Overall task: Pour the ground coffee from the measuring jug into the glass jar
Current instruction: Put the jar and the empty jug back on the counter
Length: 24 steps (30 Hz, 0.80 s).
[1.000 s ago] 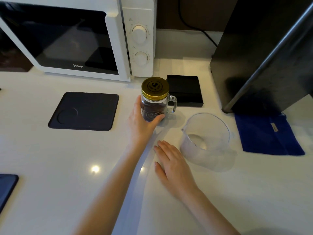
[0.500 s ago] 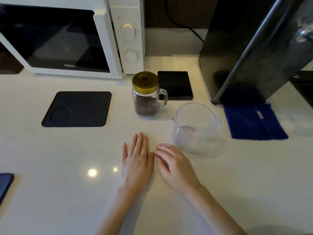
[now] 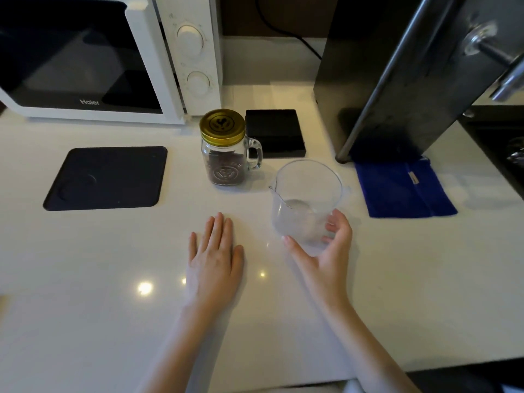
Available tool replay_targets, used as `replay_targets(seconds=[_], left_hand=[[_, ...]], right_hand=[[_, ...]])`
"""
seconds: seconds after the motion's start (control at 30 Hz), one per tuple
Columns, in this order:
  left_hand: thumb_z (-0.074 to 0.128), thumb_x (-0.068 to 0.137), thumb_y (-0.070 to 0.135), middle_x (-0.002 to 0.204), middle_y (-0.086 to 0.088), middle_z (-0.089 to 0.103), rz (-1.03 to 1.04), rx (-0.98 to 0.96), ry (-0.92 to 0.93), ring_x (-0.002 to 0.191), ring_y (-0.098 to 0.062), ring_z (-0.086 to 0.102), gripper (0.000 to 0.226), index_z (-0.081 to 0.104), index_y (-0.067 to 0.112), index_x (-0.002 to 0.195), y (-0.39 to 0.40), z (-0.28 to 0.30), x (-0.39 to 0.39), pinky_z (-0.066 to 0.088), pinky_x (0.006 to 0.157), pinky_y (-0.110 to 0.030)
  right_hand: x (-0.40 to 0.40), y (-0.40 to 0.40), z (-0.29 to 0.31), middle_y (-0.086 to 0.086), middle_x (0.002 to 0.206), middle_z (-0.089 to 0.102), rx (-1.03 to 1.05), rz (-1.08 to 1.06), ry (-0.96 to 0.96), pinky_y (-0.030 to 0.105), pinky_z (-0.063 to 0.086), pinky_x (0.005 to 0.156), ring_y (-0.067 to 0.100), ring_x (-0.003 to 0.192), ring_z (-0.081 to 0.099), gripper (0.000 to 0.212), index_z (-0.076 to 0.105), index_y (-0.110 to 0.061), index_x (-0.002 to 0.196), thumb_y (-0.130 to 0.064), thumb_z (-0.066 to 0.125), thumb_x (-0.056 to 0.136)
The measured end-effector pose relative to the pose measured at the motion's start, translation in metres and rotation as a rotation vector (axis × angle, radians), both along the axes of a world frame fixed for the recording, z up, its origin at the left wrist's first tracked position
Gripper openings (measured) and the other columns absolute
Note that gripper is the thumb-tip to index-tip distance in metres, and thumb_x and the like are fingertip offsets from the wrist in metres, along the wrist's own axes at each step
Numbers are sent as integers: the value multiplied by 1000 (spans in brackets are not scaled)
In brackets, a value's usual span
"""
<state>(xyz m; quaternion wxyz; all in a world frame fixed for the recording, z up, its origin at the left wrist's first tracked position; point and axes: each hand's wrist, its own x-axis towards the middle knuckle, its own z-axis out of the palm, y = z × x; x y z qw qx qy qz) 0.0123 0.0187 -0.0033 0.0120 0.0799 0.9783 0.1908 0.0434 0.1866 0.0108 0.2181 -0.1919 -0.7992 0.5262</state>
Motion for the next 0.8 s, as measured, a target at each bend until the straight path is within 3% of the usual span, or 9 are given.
replay_targets(seconds=[0.2,0.33,0.47,0.8], left_hand=[[5,83,45,157,-2,14,5,6,4,144,-16,5,70,19,15,145,0,1,1,-2,114,-37],[3,83,47,157,0,11,1,4,4,144,-13,0,71,17,17,146,0,1,0,-4,113,-35],[2,83,47,157,1,10,4,25,5,135,-3,-10,71,16,18,146,0,2,0,-6,112,-33],[3,83,47,156,4,7,15,29,8,136,-6,-13,70,16,19,146,1,6,0,-11,110,-31]], right_hand=[[-18,-7,-4,11,130,44,-31,-25,33,47,38,99,23,120,40,97,32,-8,136,-47,76,58],[-29,-3,-3,10,129,49,-10,-43,29,43,39,100,20,119,43,93,39,-9,133,-50,75,58],[-51,3,0,7,132,47,7,-50,16,45,41,99,19,119,43,92,37,-13,135,-41,82,60],[-99,2,2,11,131,47,89,-128,60,46,44,97,24,117,43,93,36,-8,134,-37,85,60]])
